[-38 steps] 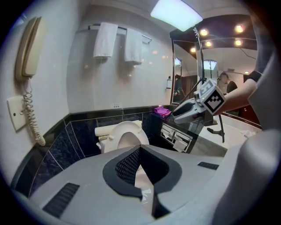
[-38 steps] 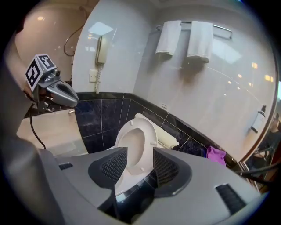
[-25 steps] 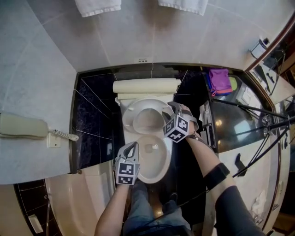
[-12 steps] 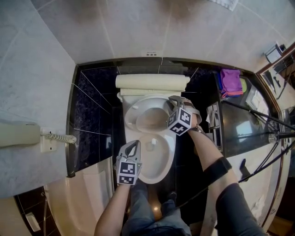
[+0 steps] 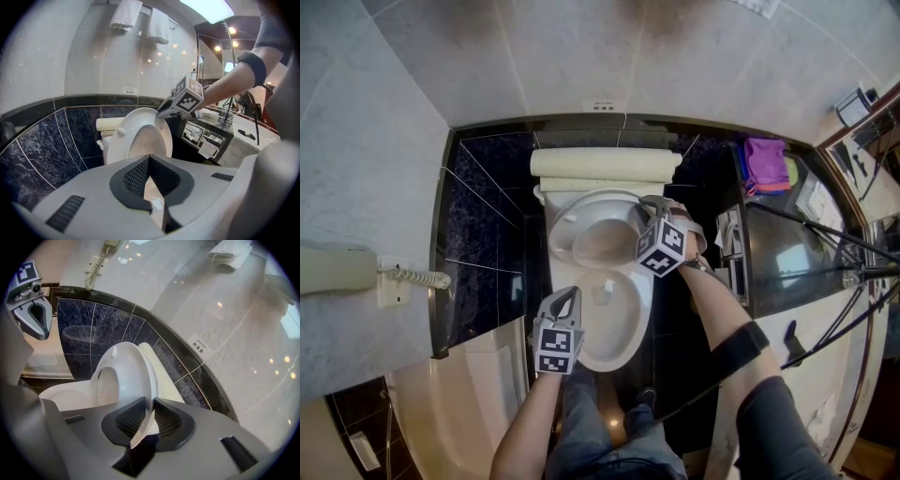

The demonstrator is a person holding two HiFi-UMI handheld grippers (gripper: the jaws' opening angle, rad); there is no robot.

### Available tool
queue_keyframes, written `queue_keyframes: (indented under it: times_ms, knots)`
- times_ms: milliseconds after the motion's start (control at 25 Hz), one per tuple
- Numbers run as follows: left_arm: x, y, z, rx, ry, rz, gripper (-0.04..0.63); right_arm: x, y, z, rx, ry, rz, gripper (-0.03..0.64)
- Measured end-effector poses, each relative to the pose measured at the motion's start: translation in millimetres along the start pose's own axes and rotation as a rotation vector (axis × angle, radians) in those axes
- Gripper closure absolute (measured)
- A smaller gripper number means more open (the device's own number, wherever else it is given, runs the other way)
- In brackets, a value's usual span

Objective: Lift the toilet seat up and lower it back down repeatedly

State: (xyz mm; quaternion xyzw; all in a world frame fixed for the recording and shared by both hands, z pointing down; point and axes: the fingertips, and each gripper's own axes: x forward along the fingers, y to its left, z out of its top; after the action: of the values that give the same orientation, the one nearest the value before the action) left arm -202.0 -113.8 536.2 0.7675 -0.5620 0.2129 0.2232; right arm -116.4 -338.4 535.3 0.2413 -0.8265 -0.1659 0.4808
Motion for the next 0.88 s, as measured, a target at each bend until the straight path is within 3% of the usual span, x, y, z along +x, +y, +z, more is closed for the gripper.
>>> queue_keyframes:
  times_ms: [440, 880]
  knots:
    - [-2, -25, -31, -0.033, 0.044, -0.003, 0.595, -58, 49, -4, -0.023, -0.046, -0.02, 0.545]
    - [-9, -68, -76, -0.07, 0.078, 0.02, 0.595, -128, 143, -31, -0.064, -0.108, -0.016, 0.543]
